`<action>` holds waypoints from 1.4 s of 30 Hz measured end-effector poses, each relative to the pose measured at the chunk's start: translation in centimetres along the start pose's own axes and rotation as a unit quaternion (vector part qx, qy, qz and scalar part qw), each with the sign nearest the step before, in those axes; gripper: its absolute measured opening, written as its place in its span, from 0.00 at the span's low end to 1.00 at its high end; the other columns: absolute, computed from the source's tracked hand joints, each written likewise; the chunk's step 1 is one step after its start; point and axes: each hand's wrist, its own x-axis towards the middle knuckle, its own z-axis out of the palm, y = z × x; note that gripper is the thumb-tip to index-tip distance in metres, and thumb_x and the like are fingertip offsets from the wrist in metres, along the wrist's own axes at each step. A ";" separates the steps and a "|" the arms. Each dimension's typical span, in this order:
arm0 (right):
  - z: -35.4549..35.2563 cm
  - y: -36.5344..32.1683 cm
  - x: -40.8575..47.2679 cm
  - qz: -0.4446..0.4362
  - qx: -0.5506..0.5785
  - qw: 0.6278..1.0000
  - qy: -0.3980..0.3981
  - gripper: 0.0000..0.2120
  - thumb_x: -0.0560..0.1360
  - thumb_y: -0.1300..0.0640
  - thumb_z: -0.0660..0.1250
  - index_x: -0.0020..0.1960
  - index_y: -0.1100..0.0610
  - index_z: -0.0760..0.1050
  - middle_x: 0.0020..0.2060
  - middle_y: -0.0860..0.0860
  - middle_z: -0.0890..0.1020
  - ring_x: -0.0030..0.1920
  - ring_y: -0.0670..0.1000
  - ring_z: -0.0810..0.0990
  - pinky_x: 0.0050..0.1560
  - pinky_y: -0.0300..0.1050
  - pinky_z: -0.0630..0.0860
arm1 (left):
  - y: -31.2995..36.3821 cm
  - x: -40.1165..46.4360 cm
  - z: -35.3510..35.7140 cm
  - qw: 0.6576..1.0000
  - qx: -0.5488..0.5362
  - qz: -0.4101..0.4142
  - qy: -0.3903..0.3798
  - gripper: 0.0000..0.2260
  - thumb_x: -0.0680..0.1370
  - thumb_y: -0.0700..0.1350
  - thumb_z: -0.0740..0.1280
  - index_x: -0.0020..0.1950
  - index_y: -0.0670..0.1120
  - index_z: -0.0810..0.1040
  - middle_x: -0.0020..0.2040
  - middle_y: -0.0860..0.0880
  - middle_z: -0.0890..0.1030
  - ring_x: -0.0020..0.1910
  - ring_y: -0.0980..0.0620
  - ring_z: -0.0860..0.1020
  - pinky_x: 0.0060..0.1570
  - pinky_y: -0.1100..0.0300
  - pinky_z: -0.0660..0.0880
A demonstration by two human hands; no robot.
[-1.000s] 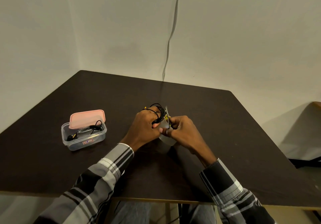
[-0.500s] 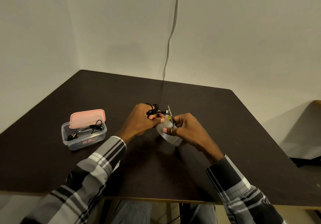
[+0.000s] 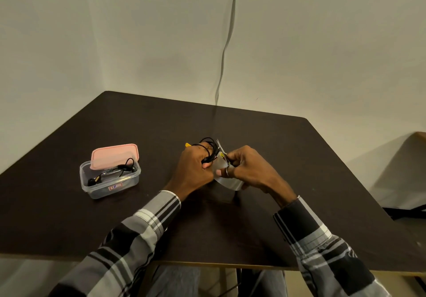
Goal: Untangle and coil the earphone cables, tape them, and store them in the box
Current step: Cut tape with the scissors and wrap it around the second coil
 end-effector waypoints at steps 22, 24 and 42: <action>-0.1 -0.5 -0.4 0.007 0.011 1.000 -0.006 0.04 0.73 0.59 0.75 0.45 0.60 0.84 0.24 0.38 0.78 0.25 0.38 0.74 0.25 0.28 0.67 | 0.3 -0.6 1.9 0.999 0.001 -0.029 0.019 0.03 0.67 0.43 0.56 0.34 0.45 0.66 0.33 0.58 0.66 0.32 0.60 0.67 0.35 0.71 0.63; 0.0 -0.5 -0.3 0.011 0.002 1.000 -0.003 0.03 0.73 0.58 0.76 0.44 0.57 0.84 0.24 0.38 0.78 0.25 0.38 0.75 0.25 0.29 0.67 | 0.3 -0.5 1.8 1.000 -0.001 -0.021 0.015 0.02 0.67 0.43 0.56 0.35 0.47 0.65 0.33 0.60 0.65 0.31 0.60 0.67 0.35 0.72 0.63; 1.8 -0.4 -0.1 0.046 -0.032 0.996 0.067 0.07 0.72 0.54 0.76 0.41 0.58 0.83 0.32 0.55 0.81 0.28 0.48 0.73 0.31 0.47 0.73 | 0.6 -0.9 1.2 0.998 0.002 -0.060 0.002 0.03 0.69 0.37 0.59 0.36 0.44 0.68 0.33 0.57 0.67 0.32 0.57 0.69 0.33 0.68 0.64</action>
